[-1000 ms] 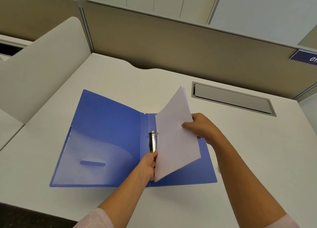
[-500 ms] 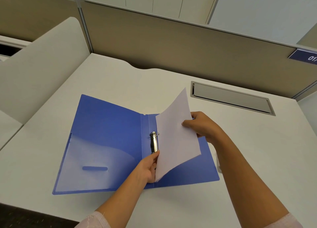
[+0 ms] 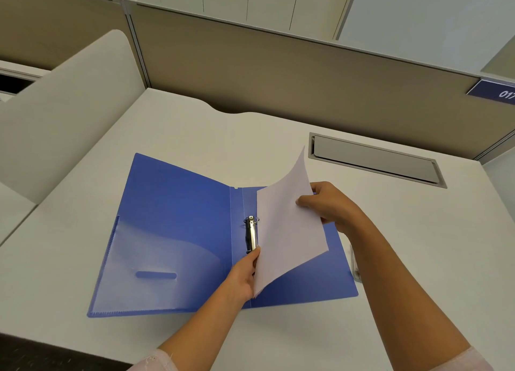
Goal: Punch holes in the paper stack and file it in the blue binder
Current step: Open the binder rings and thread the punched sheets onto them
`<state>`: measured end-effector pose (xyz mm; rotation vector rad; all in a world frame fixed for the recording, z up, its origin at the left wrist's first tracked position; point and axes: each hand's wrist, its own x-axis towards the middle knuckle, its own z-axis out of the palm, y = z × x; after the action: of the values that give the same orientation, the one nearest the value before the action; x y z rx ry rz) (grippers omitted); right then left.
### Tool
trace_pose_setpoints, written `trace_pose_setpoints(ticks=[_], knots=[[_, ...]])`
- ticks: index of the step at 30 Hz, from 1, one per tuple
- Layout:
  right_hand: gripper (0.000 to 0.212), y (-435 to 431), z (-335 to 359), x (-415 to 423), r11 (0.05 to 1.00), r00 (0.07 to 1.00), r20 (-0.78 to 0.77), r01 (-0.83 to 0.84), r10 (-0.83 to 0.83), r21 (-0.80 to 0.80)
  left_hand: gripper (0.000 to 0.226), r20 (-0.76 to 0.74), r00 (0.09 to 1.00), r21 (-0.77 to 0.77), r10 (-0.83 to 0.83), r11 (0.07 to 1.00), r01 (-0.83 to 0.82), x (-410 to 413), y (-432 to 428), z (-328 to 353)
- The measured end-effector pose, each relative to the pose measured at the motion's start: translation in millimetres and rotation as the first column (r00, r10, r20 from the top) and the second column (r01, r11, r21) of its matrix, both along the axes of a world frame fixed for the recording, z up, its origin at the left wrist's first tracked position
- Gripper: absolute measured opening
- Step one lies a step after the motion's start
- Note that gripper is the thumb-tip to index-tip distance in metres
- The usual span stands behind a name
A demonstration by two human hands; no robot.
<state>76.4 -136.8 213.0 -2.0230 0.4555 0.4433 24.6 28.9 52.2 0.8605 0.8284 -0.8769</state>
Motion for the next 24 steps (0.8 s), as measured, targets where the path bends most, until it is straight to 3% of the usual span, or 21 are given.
trace_pose_setpoints(ticks=[10,18,24], knots=[[0.019,-2.3,-3.1,-0.7,1.000,1.000,-0.006,0.004,-0.004,-0.005,0.041,0.031,0.999,0.000,-0.020,1.000,0.020,1.1,-0.3,-2.8],[0.017,-6.0,-4.8,0.1,1.000,1.000,0.003,0.013,-0.013,-0.004,0.035,-0.022,0.999,-0.054,-0.028,0.998,0.027,3.2,2.7,-5.0],[0.019,-5.0,-5.3,0.7,1.000,1.000,0.010,0.023,-0.023,0.012,0.030,-0.027,0.999,-0.010,-0.041,0.999,0.041,2.9,2.1,-4.4]])
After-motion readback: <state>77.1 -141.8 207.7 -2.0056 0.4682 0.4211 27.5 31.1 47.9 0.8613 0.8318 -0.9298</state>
